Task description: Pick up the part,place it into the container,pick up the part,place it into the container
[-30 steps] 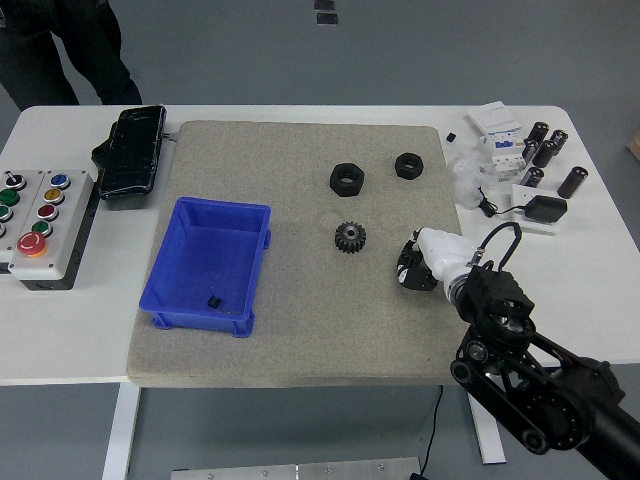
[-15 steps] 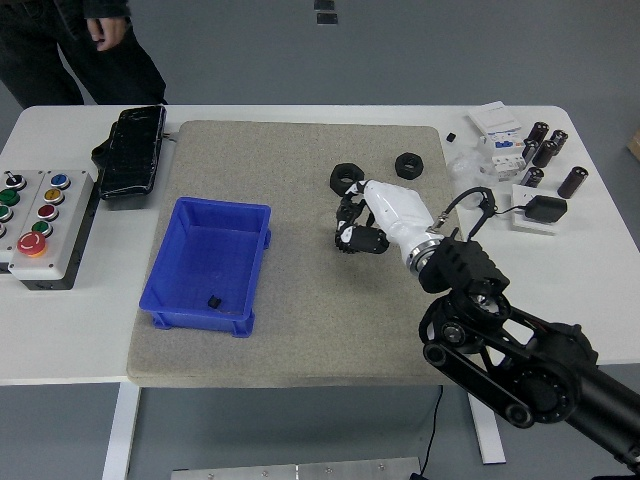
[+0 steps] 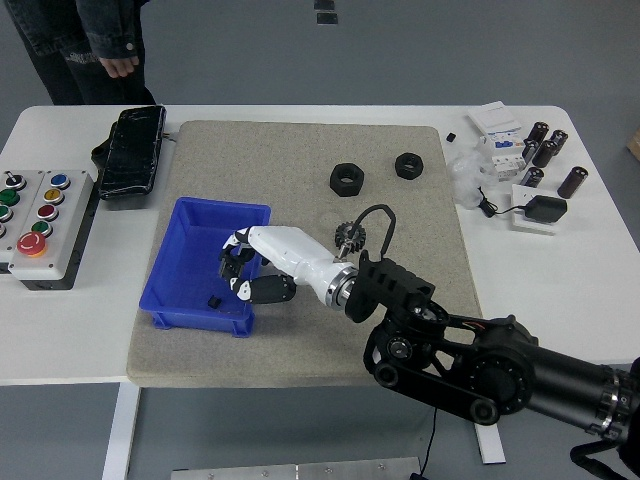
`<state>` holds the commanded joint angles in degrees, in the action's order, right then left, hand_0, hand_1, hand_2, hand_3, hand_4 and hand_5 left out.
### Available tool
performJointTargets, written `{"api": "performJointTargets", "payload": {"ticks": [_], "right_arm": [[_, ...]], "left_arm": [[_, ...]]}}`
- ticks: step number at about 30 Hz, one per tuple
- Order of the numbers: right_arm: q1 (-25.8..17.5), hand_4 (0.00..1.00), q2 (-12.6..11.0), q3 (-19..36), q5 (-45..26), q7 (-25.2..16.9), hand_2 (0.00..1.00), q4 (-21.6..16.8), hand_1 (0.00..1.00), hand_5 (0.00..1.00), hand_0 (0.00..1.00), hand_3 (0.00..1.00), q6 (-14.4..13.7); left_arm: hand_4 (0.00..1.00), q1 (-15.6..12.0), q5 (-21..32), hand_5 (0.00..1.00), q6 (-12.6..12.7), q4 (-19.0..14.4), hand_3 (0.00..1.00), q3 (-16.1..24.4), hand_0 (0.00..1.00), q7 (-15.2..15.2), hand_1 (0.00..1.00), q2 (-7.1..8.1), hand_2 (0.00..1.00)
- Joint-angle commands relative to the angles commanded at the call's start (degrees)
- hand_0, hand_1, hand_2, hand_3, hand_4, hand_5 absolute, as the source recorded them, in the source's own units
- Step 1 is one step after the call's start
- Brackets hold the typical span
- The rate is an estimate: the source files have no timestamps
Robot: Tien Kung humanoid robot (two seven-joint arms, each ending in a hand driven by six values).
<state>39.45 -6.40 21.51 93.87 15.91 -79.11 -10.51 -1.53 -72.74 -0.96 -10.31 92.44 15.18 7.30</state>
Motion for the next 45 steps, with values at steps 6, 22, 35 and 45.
{"api": "performJointTargets", "payload": {"ticks": [6, 22, 35, 45], "right_arm": [[0.7, 0.208, 0.41, -1.72, -0.96, 0.31, 0.766, 0.84, 0.775, 0.2, 0.635, 0.675, -1.13], [0.78, 0.421, 0.47, -1.67, 0.79, 1.62, 0.792, 0.53, 0.787, 0.112, 0.648, 0.735, -3.52], [1.06, 0.566, 0.77, -1.35, 1.67, 3.1, 0.901, 0.56, 0.845, 0.11, 0.707, 0.879, -2.42], [-3.26, 0.604, 0.23, 8.08, 10.04, 7.85, 0.839, 3.1, 0.775, 0.178, 0.554, 0.805, -7.12]], "left_arm": [[0.622, -0.03, -0.02, 0.375, 0.02, 0.0, 0.637, 0.04, 0.619, 0.06, 0.519, -0.04, 0.544], [0.619, 0.07, -0.19, 0.375, 0.01, 0.0, 0.637, 0.15, 0.619, 0.06, 0.519, -0.1, 0.544], [0.613, 0.11, -0.08, 0.372, 0.09, 0.0, 0.635, 0.08, 0.618, 0.04, 0.519, 0.0, 0.544], [0.611, -0.09, -0.47, 0.373, 0.07, 0.0, 0.635, 0.45, 0.619, 0.03, 0.519, -0.14, 0.544]]}}
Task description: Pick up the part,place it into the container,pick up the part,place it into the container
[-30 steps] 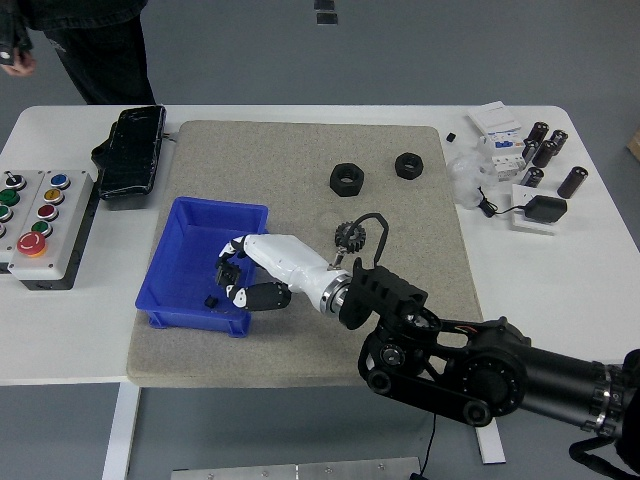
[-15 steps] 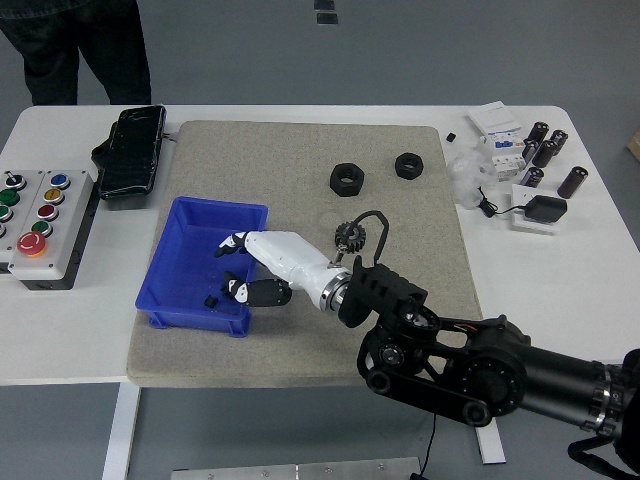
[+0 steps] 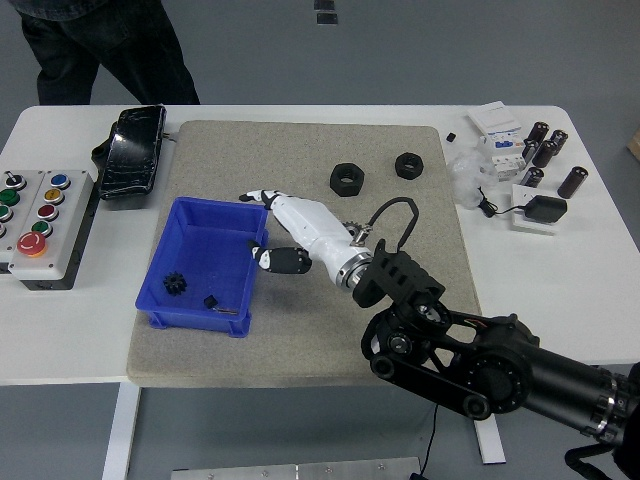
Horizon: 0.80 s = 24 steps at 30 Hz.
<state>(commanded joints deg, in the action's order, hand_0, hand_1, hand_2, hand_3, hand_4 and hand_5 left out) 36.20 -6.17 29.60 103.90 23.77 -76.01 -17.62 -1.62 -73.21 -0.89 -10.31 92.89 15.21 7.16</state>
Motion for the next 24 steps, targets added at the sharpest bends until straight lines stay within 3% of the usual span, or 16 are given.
{"api": "performJointTargets", "payload": {"ticks": [5, 6, 8, 11, 12, 23, 24], "right_arm": [[-1.41, 0.604, -0.82, 5.88, 7.84, 6.37, 0.839, 4.18, 0.775, 0.178, 0.554, 0.805, 5.74], [-1.6, 0.643, -0.92, 6.45, 9.33, 7.71, 0.841, 4.83, 0.746, 0.193, 0.463, 0.818, 7.04], [-1.79, 0.643, -0.95, 6.72, 11.12, 8.86, 0.841, 5.52, 0.746, 0.193, 0.463, 0.818, 8.17], [-1.87, 0.643, -0.75, 6.54, 12.17, 9.3, 0.841, 6.28, 0.746, 0.193, 0.463, 0.818, 8.96], [-1.84, 0.719, -0.68, 6.46, 12.23, 9.33, 0.835, 6.52, 0.746, 0.335, 0.448, 0.818, 9.15], [-1.46, 0.736, -0.51, 5.63, 9.34, 8.51, 0.836, 8.26, 0.749, 0.382, 0.444, 0.819, 10.06], [-1.37, 0.778, -0.45, 5.47, 9.15, 8.5, 0.84, 8.5, 0.751, 0.457, 0.436, 0.829, 10.23]], "left_arm": [[0.611, 0.01, -0.1, 0.373, -0.01, 0.0, 0.635, 0.03, 0.619, -0.03, 0.519, -0.01, 0.544], [0.607, 0.04, -0.13, 0.371, -0.01, 0.0, 0.635, 0.05, 0.619, -0.05, 0.519, 0.02, 0.544], [0.607, 0.1, -0.17, 0.371, -0.02, 0.0, 0.635, 0.05, 0.619, -0.06, 0.519, 0.04, 0.544], [0.607, 0.18, -0.16, 0.371, -0.05, 0.0, 0.635, -0.04, 0.619, -0.09, 0.519, 0.03, 0.544], [0.605, 0.2, -0.16, 0.369, -0.06, 0.0, 0.635, -0.08, 0.618, -0.1, 0.519, 0.02, 0.544], [0.604, 0.19, -0.14, 0.37, -0.08, 0.0, 0.635, -0.16, 0.618, -0.07, 0.519, 0.04, 0.544], [0.602, 0.21, -0.11, 0.371, -0.09, 0.0, 0.635, -0.21, 0.619, -0.08, 0.519, 0.04, 0.544]]}}
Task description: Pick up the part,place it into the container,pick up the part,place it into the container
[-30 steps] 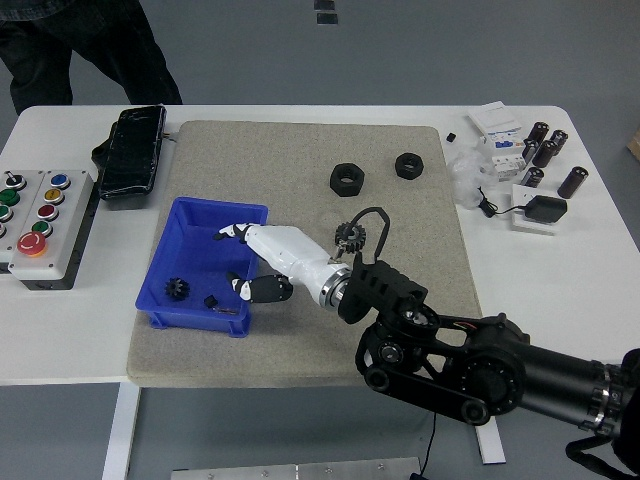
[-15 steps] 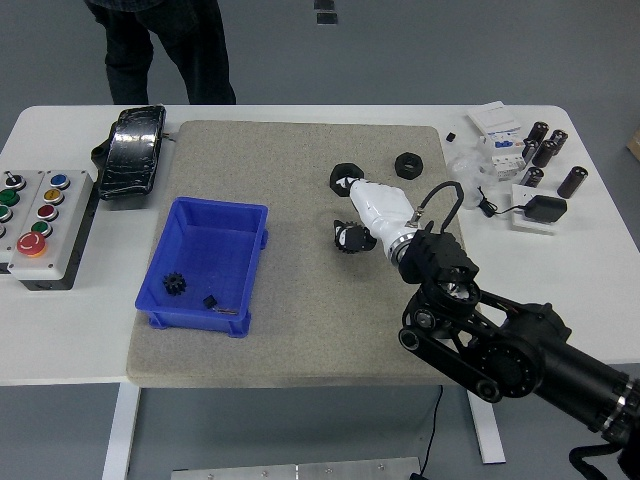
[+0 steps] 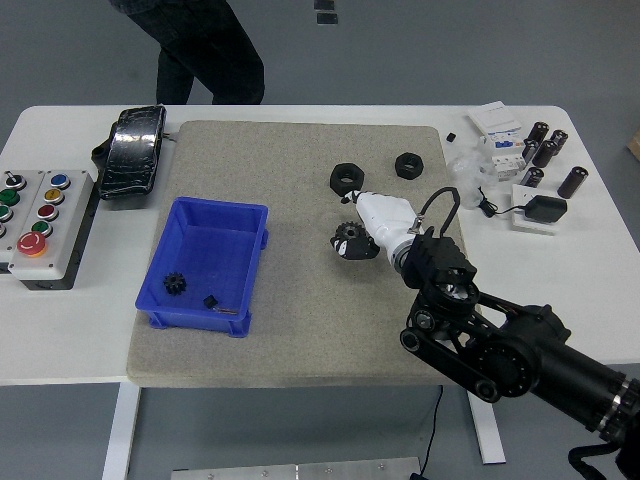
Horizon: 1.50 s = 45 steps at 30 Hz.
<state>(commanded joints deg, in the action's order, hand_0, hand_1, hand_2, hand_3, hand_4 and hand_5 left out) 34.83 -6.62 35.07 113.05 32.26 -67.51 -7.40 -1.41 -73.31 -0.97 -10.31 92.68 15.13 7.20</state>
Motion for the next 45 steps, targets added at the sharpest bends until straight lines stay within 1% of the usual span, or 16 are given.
{"api": "performJointTargets", "payload": {"ticks": [5, 6, 11, 12, 17, 18, 23, 24, 29, 30, 35, 36, 41, 42, 45], "right_arm": [[0.66, 0.778, 0.43, -1.08, -0.34, 0.12, 0.84, 1.85, 0.751, 0.457, 0.436, 0.829, 0.64], [0.77, 0.779, 0.49, -1.31, -0.4, 0.13, 0.824, 2.14, 0.742, 0.471, 0.426, 0.824, 0.69], [1.26, 0.779, 1.02, -2.65, -0.76, -0.16, 0.824, 3.76, 0.742, 0.471, 0.426, 0.824, 0.51], [1.31, 0.505, 1.11, -2.8, -0.82, -0.26, 0.733, 4.05, 0.686, 0.303, 0.391, 0.718, 0.46], [1.48, 0.505, 1.38, -3.4, -0.95, -0.98, 0.733, 5.23, 0.686, 0.303, 0.391, 0.718, -0.39], [1.49, 0.136, 1.39, -3.45, -0.88, -1.12, 0.637, 5.37, 0.643, 0.204, 0.38, 0.662, -0.66], [1.51, 0.136, 1.37, -3.64, -0.2, -1.53, 0.637, 5.85, 0.643, 0.204, 0.38, 0.662, -1.78], [1.52, 0.002, 1.34, -3.69, 0.0, -1.58, 0.497, 5.91, 0.541, 0.151, 0.335, 0.539, -1.93], [1.59, 0.002, 1.17, -3.95, 0.86, -1.96, 0.497, 5.98, 0.541, 0.151, 0.335, 0.539, -2.91], [1.61, 0.002, 1.12, -3.96, 1.02, -2.1, 0.439, 5.92, 0.513, 0.116, 0.318, 0.458, -3.18], [1.93, 0.002, 0.6, -3.76, 1.64, -2.81, 0.439, 4.52, 0.513, 0.116, 0.318, 0.458, -4.76], [2.06, 0.002, 0.45, -3.72, 1.67, -2.92, 0.429, 3.93, 0.507, 0.058, 0.307, 0.438, -5.08], [3.36, 0.002, -0.07, -4.59, -0.97, -4.68, 0.429, -0.73, 0.507, 0.058, 0.307, 0.438, -7.63], [3.77, 0.002, -0.04, -5.21, -2.18, -5.48, 0.431, -1.88, 0.504, 0.044, 0.316, 0.434, -8.42], [5.19, 0.002, 0.38, -7.83, -5.84, -8.02, 0.431, -5.06, 0.504, 0.044, 0.316, 0.434, -10.86]], "left_arm": [[0.602, 0.11, 0.09, 0.371, -0.02, 0.0, 0.635, -0.13, 0.619, -0.03, 0.519, -0.01, 0.544], [0.601, 0.12, 0.08, 0.371, -0.01, 0.0, 0.635, -0.12, 0.618, -0.02, 0.519, 0.0, 0.543], [0.601, 0.17, 0.06, 0.371, -0.01, 0.0, 0.635, -0.15, 0.618, -0.01, 0.519, 0.02, 0.543], [0.602, 0.19, 0.06, 0.372, -0.01, 0.0, 0.635, -0.17, 0.619, -0.02, 0.519, 0.01, 0.544], [0.602, 0.22, 0.18, 0.372, -0.04, 0.0, 0.635, -0.33, 0.619, -0.09, 0.519, -0.05, 0.544], [0.603, 0.21, 0.18, 0.373, -0.04, 0.0, 0.636, -0.33, 0.619, -0.1, 0.519, -0.05, 0.545], [0.603, 0.2, 0.16, 0.373, -0.06, 0.0, 0.636, -0.34, 0.619, -0.12, 0.519, -0.06, 0.545], [0.603, 0.21, 0.16, 0.373, -0.06, 0.0, 0.636, -0.34, 0.618, -0.14, 0.519, -0.06, 0.544], [0.603, 0.22, 0.2, 0.373, -0.04, 0.0, 0.636, -0.35, 0.618, -0.18, 0.519, -0.01, 0.544], [0.601, 0.22, 0.19, 0.373, -0.05, 0.0, 0.637, -0.35, 0.619, -0.19, 0.519, -0.01, 0.545], [0.601, 0.23, 0.21, 0.373, -0.03, 0.0, 0.637, -0.33, 0.619, -0.2, 0.519, 0.0, 0.545], [0.602, 0.23, 0.22, 0.376, -0.03, 0.0, 0.638, -0.33, 0.619, -0.2, 0.519, -0.01, 0.546], [0.602, 0.18, 0.27, 0.376, 0.01, 0.0, 0.638, -0.29, 0.619, -0.16, 0.519, 0.0, 0.546], [0.603, 0.17, 0.27, 0.38, 0.01, 0.0, 0.638, -0.28, 0.619, -0.14, 0.519, 0.0, 0.546], [0.603, 0.15, 0.31, 0.38, 0.03, 0.0, 0.638, -0.27, 0.619, -0.1, 0.519, 0.02, 0.546]]}}
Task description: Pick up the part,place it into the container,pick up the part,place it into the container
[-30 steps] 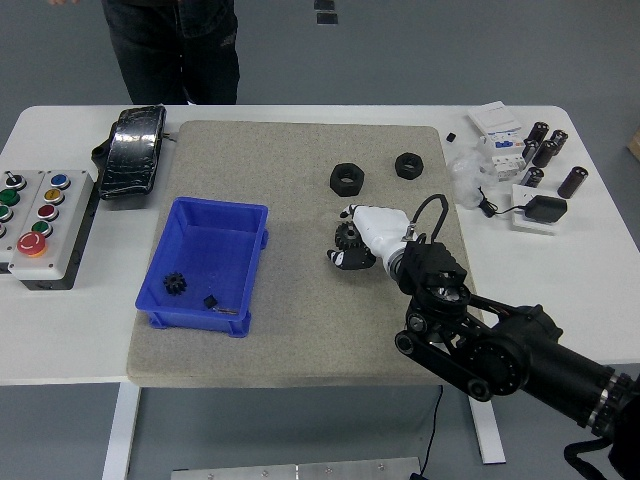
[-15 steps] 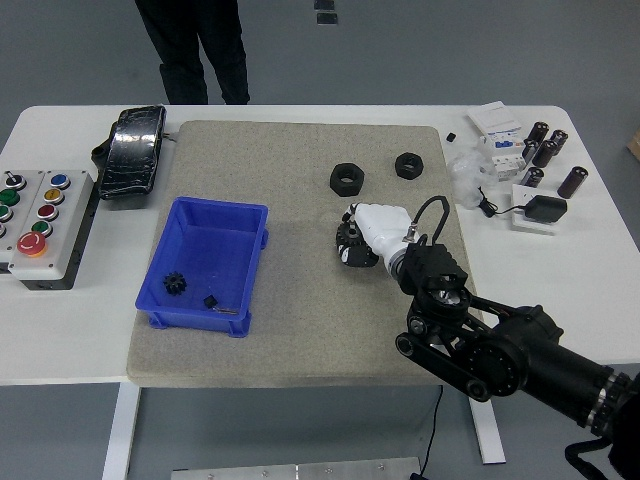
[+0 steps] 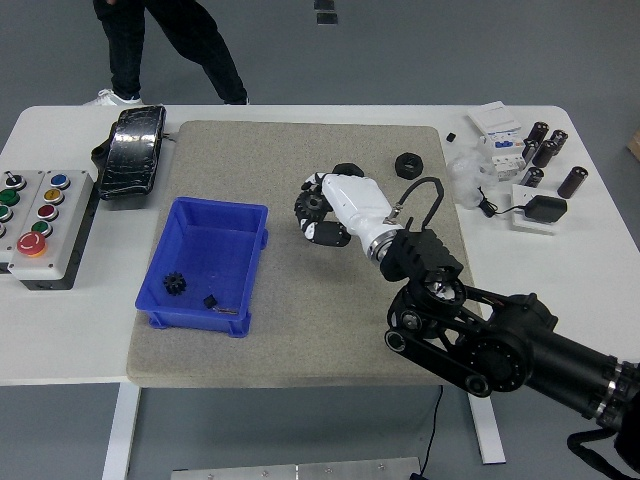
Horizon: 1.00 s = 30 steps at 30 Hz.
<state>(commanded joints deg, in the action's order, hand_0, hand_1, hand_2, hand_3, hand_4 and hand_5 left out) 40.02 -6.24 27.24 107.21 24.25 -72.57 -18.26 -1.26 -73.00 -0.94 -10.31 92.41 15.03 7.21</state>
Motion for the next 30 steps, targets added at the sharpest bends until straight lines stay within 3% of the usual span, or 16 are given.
{"api": "performJointTargets", "payload": {"ticks": [6, 8, 9, 14, 15, 20, 21, 26, 27, 30], "right_arm": [[3.71, 0.002, 1.5, -6.73, -5.68, -4.99, 0.476, -3.81, 0.535, 0.053, 0.363, 0.448, -3.83], [4.37, 0.002, 2.02, -8.27, -5.19, -5.4, 0.476, -3.99, 0.535, 0.053, 0.363, 0.448, -3.28], [4.55, 0.002, 2.22, -8.64, -4.81, -5.38, 0.591, -3.95, 0.612, 0.051, 0.419, 0.503, -2.87], [4.85, 0.002, 3.1, -9.37, -2.76, -3.79, 0.591, -2.43, 0.612, 0.051, 0.419, 0.503, 1.73], [4.81, 0.361, 3.27, -9.43, -2.38, -3.24, 0.787, -2.0, 0.751, 0.163, 0.463, 0.689, 2.92], [4.67, 0.361, 3.72, -9.71, -1.65, -1.94, 0.787, -1.11, 0.751, 0.163, 0.463, 0.689, 5.26], [4.66, 0.776, 3.76, -9.67, -1.53, -1.89, 0.863, -1.11, 0.791, 0.324, 0.458, 0.826, 5.06], [4.53, 0.776, 3.81, -9.53, -2.07, -2.12, 0.863, -1.17, 0.791, 0.324, 0.458, 0.826, 3.7], [4.5, 0.837, 3.81, -9.55, -2.29, -2.23, 0.867, -1.18, 0.793, 0.369, 0.452, 0.837, 3.47], [4.37, 0.837, 3.8, -9.47, -2.55, -2.43, 0.867, -1.25, 0.793, 0.369, 0.452, 0.837, 2.88]], "left_arm": [[0.605, 0.07, 0.1, 0.382, 0.04, 0.0, 0.639, -0.08, 0.619, 0.04, 0.519, 0.09, 0.547], [0.605, 0.13, 0.16, 0.382, 0.05, 0.0, 0.639, -0.13, 0.619, 0.03, 0.519, 0.13, 0.547], [0.606, 0.14, 0.17, 0.387, 0.05, 0.0, 0.639, -0.15, 0.619, 0.04, 0.519, 0.14, 0.545], [0.606, 0.01, 0.09, 0.387, 0.08, 0.0, 0.639, -0.06, 0.619, 0.23, 0.519, 0.12, 0.545], [0.607, 0.0, 0.06, 0.388, 0.09, 0.0, 0.639, -0.03, 0.619, 0.25, 0.519, 0.12, 0.546], [0.607, 0.06, 0.06, 0.388, 0.11, 0.0, 0.639, -0.03, 0.619, 0.2, 0.519, 0.12, 0.546], [0.607, 0.08, 0.08, 0.39, 0.1, 0.0, 0.638, -0.05, 0.619, 0.19, 0.519, 0.11, 0.546], [0.607, 0.09, 0.01, 0.39, 0.1, 0.0, 0.638, -0.02, 0.619, 0.19, 0.519, 0.1, 0.546], [0.607, 0.09, 0.0, 0.391, 0.09, 0.0, 0.639, -0.02, 0.619, 0.19, 0.52, 0.12, 0.546], [0.607, 0.09, -0.04, 0.391, 0.09, 0.0, 0.639, -0.01, 0.619, 0.18, 0.52, 0.12, 0.546]]}}
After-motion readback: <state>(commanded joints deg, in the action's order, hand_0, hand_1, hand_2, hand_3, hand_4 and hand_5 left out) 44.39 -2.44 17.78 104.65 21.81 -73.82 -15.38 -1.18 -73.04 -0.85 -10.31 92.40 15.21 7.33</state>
